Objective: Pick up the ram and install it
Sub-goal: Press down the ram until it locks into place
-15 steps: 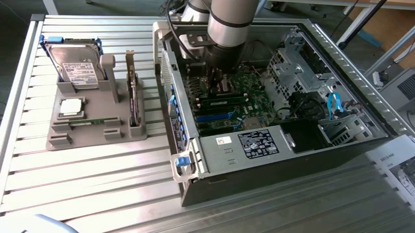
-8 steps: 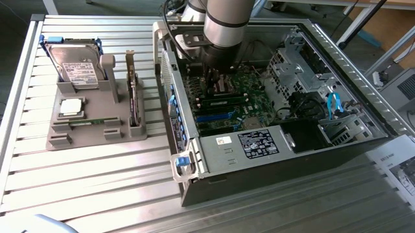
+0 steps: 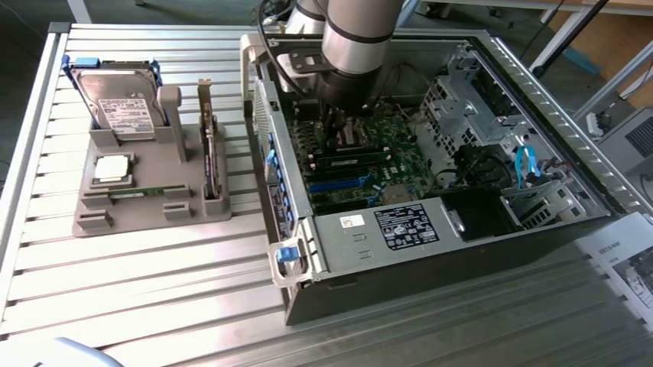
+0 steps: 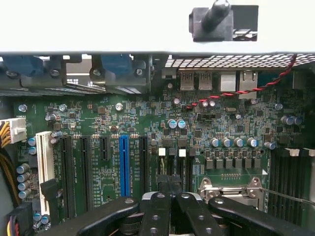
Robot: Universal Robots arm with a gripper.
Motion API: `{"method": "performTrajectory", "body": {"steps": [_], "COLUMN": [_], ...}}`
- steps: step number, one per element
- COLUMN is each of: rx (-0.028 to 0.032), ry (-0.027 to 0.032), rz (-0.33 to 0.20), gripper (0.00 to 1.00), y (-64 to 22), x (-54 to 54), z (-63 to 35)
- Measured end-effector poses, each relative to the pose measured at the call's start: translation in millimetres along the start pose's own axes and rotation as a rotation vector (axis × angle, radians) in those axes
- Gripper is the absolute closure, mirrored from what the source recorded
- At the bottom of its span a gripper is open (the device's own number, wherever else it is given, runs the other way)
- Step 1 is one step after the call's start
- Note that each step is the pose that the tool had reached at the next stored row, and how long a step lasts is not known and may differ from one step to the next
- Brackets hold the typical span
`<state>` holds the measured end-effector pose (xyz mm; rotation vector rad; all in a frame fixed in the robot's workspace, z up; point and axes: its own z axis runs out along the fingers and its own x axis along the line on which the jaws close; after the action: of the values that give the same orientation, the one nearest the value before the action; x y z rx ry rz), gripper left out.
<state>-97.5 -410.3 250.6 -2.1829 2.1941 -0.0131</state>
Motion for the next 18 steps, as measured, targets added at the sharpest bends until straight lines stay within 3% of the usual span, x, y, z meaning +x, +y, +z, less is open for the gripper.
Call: {"method": "performTrajectory", "body": {"steps": [2,18], "rx": [-0.0039,-0.0042], "ry": [0.0000,0.0001], "rz": [0.000,0.000], "gripper": [0.90,0.90], "y": [-0.6,3.2], "x": [0.0,0.1], "z": [0.0,0.4]}}
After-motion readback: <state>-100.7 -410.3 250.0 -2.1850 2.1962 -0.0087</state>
